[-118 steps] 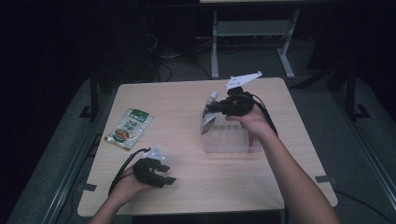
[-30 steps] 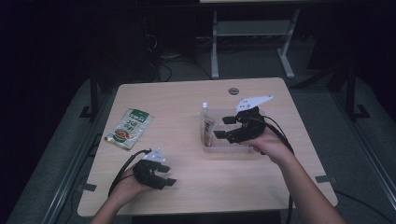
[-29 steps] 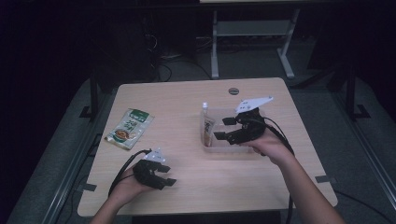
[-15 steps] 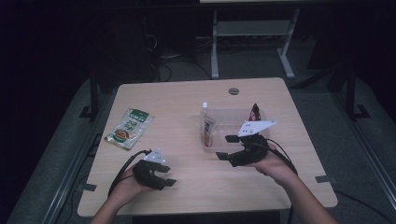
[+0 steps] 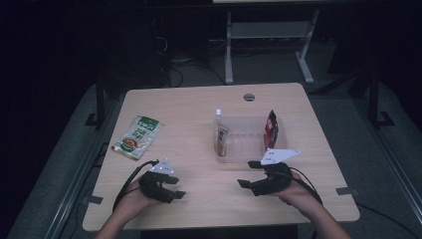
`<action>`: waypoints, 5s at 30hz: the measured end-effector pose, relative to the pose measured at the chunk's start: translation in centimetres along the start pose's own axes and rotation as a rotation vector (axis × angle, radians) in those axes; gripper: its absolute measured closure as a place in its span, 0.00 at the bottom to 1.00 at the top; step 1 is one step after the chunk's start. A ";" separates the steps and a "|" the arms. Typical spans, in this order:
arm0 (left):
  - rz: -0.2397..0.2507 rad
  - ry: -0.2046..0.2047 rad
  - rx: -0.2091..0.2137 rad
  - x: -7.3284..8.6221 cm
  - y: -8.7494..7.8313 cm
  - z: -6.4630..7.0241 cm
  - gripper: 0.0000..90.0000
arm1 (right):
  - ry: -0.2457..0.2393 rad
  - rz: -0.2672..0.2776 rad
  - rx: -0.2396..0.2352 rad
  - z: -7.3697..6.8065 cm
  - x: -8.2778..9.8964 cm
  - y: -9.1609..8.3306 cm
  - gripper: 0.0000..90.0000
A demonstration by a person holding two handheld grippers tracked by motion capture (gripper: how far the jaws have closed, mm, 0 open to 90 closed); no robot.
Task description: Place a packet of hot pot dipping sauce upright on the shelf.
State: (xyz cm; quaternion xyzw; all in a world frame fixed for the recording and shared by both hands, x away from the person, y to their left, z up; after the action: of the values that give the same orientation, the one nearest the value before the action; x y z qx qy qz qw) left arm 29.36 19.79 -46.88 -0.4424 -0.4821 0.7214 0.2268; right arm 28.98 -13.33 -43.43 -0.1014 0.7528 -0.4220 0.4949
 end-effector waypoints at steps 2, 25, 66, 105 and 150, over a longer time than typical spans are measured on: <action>-0.003 0.000 0.000 0.1 -0.1 0.0 0.45 | -0.002 -0.011 0.002 0.0 0.6 0.2 0.26; -0.036 -0.064 -0.138 0.4 -2.7 -2.9 0.41 | -0.045 -0.095 0.032 -0.8 3.2 1.5 0.22; -0.040 -0.440 -0.416 2.9 -6.5 -21.9 0.17 | -0.031 -0.118 0.010 -0.6 3.1 2.4 0.22; -0.022 -0.489 -0.352 5.0 -5.4 -22.2 0.91 | -0.020 -0.124 0.014 -0.5 3.3 2.4 0.23; 0.084 -0.269 -0.161 2.5 -10.2 -10.6 0.99 | 0.038 -0.179 0.023 -0.6 2.5 0.4 0.16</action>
State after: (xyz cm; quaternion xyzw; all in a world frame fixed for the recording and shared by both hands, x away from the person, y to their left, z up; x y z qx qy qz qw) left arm 36.15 31.29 -40.28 -0.3783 -0.5453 0.7421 0.0938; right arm 27.38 -14.21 -45.23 -0.1545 0.7450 -0.4751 0.4420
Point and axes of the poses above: each handheld gripper's, and its own axes: y roughly forward along the jaws, x roughly out of its underside, z roughly to its right, the point moved 3 cm from there along y, roughly forward along the jaws, and after that the axes turned 13 degrees about -z, right-handed, at the moved point
